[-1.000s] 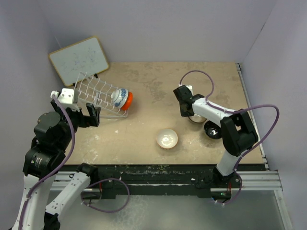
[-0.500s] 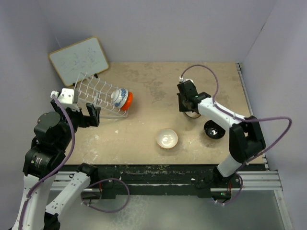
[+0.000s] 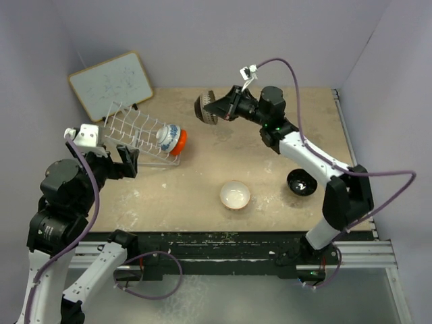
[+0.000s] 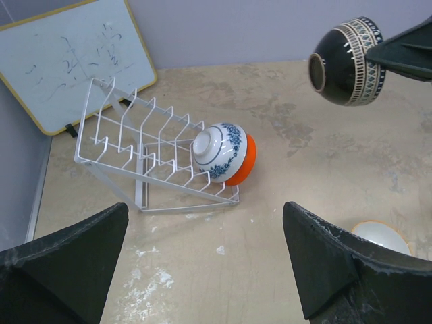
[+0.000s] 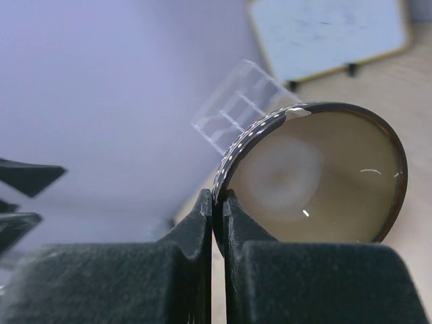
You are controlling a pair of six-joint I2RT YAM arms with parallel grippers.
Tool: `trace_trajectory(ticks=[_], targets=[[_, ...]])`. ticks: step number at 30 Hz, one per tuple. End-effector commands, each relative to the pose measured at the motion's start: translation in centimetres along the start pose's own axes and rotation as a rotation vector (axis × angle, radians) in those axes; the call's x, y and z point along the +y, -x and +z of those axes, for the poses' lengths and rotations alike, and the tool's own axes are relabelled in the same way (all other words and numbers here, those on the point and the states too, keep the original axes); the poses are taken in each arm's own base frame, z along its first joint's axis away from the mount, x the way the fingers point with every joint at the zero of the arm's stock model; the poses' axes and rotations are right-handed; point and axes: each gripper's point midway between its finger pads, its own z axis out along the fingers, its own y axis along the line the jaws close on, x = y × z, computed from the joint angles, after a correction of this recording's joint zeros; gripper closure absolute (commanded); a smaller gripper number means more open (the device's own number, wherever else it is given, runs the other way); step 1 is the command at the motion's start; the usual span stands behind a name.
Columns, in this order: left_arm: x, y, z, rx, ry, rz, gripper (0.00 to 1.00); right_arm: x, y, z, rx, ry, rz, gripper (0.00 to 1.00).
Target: Load the bowls into the dish rack
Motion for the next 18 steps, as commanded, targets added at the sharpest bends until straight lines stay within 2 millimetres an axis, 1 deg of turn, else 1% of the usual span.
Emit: trace_trajectory(ticks=[1,6,8,9,10,13,14,18], targets=[[-0.1,2.3,-0.8,-0.060,-0.003,-0.014,0.01,11.2,4.9,-0.8,-0.139,0.547,0.038,1.00],[0.3,2.4,-1.3,-0.059,0.013,-0.008,0.01,13.9,4.4,1.2,-0.162,0.730,0.113,1.00],[0.4,2.5,-1.5,-0.061,0.017,-0.008,0.01,15.2,4.3,1.4,-0.184,0.840,0.149,1.00],[0.4,2.5,-1.6,-0.062,0.018,-0.009,0.01,14.9,3.8,2.0,-0.167,0.866,0.201,1.00],[0.4,2.5,-1.6,-0.062,0.020,-0.009,0.01,15.5,3.9,1.9,-0.173,0.927,0.218,1.00],[0.6,2.5,-1.9,-0.062,0.025,-0.009,0.01,15.0,3.3,2.9,-0.169,1.017,0.313,1.00],[0.6,2.5,-1.9,-0.058,0.028,-0.006,0.01,14.8,3.4,3.2,-0.182,1.031,0.344,1.00],[0.8,2.6,-2.2,-0.058,0.035,0.001,0.01,13.3,3.0,4.8,-0.209,1.024,0.442,1.00]])
